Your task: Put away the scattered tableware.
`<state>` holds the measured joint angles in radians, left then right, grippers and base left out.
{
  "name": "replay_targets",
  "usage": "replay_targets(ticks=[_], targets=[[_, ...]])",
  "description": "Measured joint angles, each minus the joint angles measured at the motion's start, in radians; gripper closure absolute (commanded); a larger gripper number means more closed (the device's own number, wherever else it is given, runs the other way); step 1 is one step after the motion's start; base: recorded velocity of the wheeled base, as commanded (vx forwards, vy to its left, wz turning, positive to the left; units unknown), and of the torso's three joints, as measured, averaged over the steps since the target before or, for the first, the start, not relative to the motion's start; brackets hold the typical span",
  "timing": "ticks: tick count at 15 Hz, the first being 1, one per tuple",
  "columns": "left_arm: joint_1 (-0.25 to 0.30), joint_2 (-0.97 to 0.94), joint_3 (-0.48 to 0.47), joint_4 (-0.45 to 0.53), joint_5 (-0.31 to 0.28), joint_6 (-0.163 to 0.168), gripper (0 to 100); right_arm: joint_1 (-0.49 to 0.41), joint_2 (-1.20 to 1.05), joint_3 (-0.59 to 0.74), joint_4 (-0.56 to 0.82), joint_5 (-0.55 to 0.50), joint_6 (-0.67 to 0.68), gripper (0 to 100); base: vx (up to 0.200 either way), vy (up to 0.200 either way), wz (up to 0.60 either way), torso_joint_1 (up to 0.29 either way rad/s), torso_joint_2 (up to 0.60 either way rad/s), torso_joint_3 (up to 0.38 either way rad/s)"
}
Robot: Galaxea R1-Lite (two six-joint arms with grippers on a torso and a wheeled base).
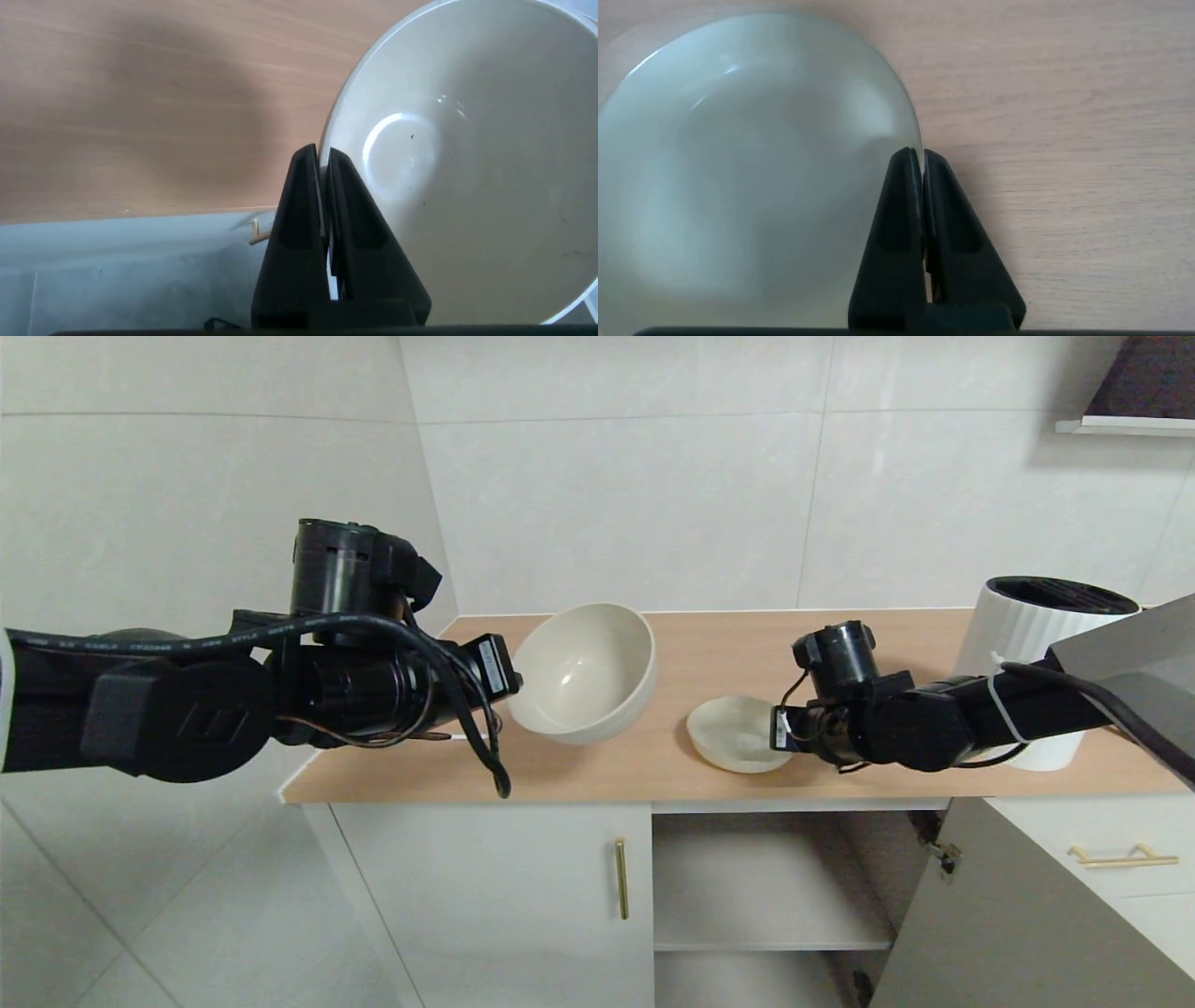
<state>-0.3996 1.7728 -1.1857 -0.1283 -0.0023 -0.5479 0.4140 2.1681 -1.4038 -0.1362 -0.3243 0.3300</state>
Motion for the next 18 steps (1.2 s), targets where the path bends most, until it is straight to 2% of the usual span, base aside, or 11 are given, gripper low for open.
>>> replay_targets(ticks=[2,4,7,9,14,17,18], targets=[[0.001,-0.015,0.015,-0.001,-0.001,0.006,100,-0.001,-0.02,0.004,0.014,0.002,0.009,100,0.0,0.0,0.0,0.0,0.0,0.0],[0.001,-0.052,0.044,-0.002,-0.004,0.032,100,0.0,-0.072,0.009,0.064,0.041,0.04,100,0.0,0.0,0.0,0.0,0.0,0.0],[-0.001,-0.143,0.114,-0.001,-0.009,0.065,100,0.003,-0.214,0.045,0.168,0.186,0.084,100,0.0,0.0,0.0,0.0,0.0,0.0],[-0.011,-0.225,0.169,0.004,-0.01,0.077,100,0.007,-0.34,0.117,0.219,0.286,0.092,100,0.0,0.0,0.0,0.0,0.0,0.0],[-0.045,-0.362,0.317,0.003,-0.013,0.077,100,0.035,-0.552,0.34,0.237,0.327,0.058,100,0.0,0.0,0.0,0.0,0.0,0.0],[-0.063,-0.347,0.345,0.001,-0.014,0.071,100,0.053,-0.598,0.384,0.237,0.326,0.054,100,0.0,0.0,0.0,0.0,0.0,0.0],[-0.068,-0.332,0.351,0.001,-0.014,0.07,100,0.053,-0.602,0.387,0.234,0.326,0.054,100,-0.2,0.0,0.0,0.002,0.01,0.002]])
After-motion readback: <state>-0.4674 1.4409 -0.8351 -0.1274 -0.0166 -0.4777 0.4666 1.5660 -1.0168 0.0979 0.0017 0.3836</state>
